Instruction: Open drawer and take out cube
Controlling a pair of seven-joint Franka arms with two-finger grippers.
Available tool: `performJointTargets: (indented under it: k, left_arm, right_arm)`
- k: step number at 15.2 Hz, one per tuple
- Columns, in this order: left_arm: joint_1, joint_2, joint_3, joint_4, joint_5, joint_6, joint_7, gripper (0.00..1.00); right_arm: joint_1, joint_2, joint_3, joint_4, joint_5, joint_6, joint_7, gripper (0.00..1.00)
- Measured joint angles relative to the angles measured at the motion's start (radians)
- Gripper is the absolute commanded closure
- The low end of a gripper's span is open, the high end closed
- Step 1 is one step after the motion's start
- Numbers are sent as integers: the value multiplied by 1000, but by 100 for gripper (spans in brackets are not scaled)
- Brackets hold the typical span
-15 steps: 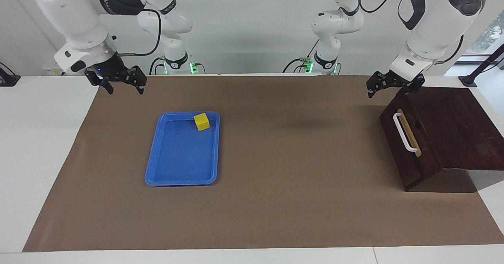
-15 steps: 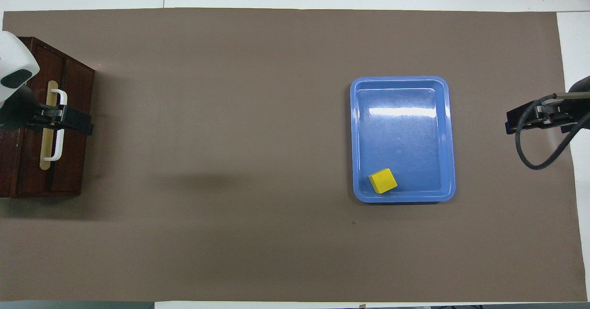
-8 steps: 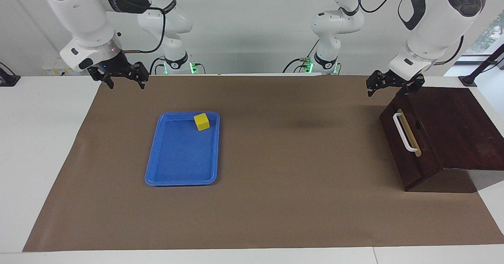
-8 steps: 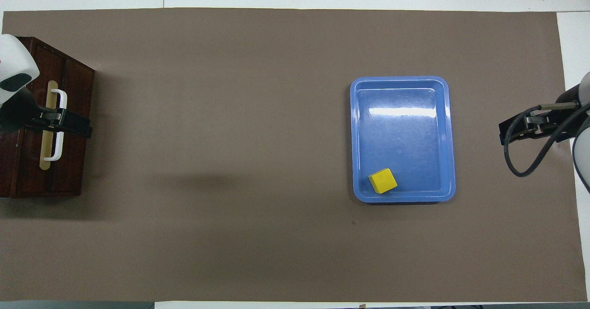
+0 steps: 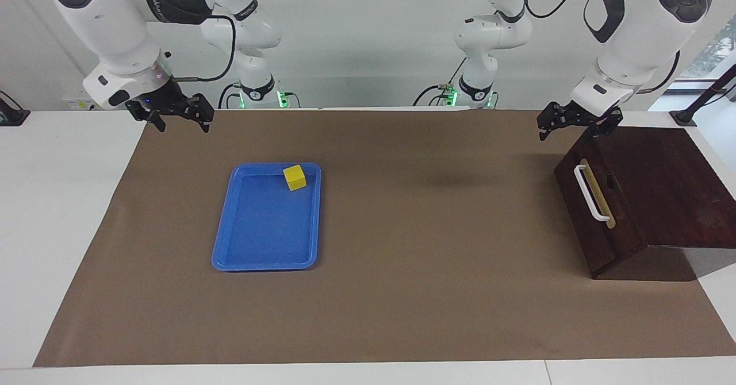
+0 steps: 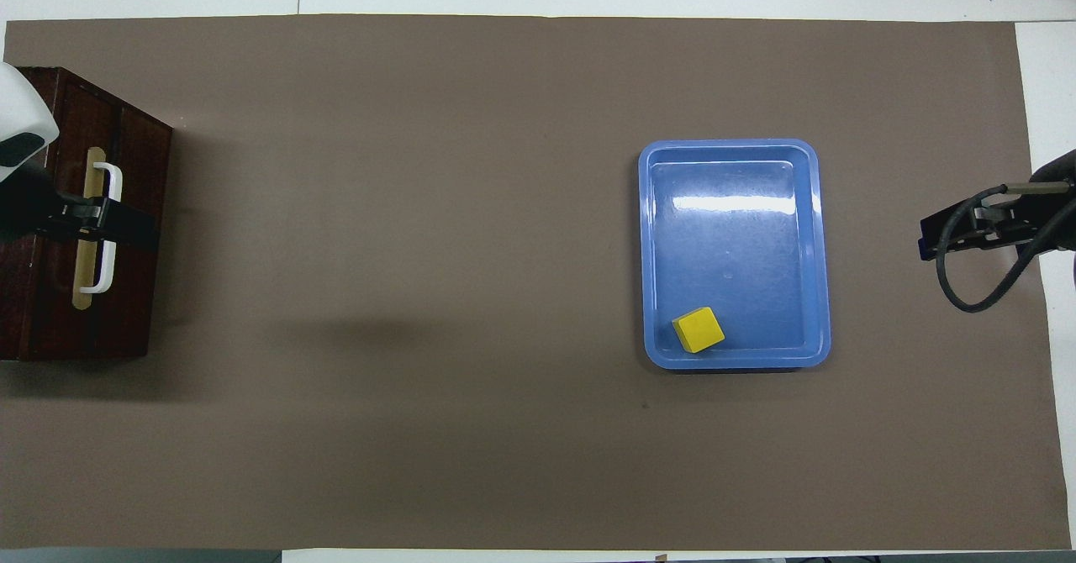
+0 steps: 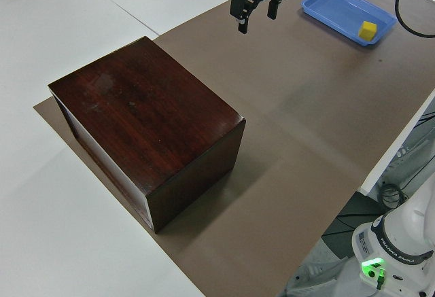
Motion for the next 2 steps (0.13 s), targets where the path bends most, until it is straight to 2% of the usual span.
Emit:
performJointTargets:
  k: [2]
  left_arm:
    - [0, 0, 0, 0, 0, 0, 0, 0]
  right_arm:
    - [0, 0, 0, 1, 0, 0, 0, 0]
